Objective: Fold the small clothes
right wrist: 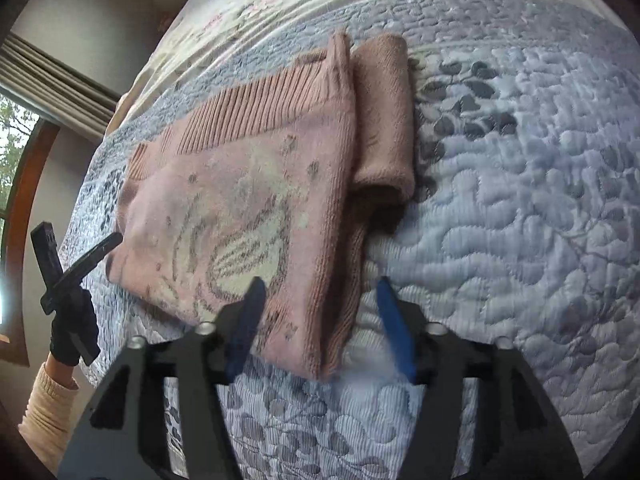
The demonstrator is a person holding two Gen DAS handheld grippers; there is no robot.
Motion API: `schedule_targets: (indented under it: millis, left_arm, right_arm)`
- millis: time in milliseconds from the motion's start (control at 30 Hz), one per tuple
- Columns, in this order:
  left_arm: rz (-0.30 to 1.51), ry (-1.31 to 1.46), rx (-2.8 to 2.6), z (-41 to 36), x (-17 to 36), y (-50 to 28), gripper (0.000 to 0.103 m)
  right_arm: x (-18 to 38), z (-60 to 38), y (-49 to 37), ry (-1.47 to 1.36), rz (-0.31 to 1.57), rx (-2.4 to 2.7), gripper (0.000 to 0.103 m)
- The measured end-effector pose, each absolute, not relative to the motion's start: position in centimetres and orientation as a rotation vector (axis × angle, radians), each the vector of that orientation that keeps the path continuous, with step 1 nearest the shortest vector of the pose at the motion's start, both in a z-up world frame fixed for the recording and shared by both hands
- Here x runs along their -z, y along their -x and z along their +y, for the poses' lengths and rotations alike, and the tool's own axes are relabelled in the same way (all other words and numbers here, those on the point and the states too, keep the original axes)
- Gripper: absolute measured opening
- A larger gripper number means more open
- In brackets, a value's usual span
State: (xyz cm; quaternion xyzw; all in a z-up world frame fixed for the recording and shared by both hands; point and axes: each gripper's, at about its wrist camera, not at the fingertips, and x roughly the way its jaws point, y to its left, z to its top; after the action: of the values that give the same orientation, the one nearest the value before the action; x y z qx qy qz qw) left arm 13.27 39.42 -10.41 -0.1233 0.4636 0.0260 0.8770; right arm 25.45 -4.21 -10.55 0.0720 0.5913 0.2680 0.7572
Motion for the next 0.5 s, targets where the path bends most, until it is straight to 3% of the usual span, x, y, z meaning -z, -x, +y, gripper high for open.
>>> schedule_targets:
  millis: [200,500]
  left_arm:
    - [0.951,0.237,-0.014,36.6,9.6,-16.6,0.05]
    - [1.014,0.278,-0.015,36.2,12.6,-20.2,0.05]
  right_arm:
    - [12.5,-6.3,-30.4,-0.389,1.345,-0.584,0.065]
    - [14.9,-5.3,-33.3,-0.435,1.349,-0.576,0.058]
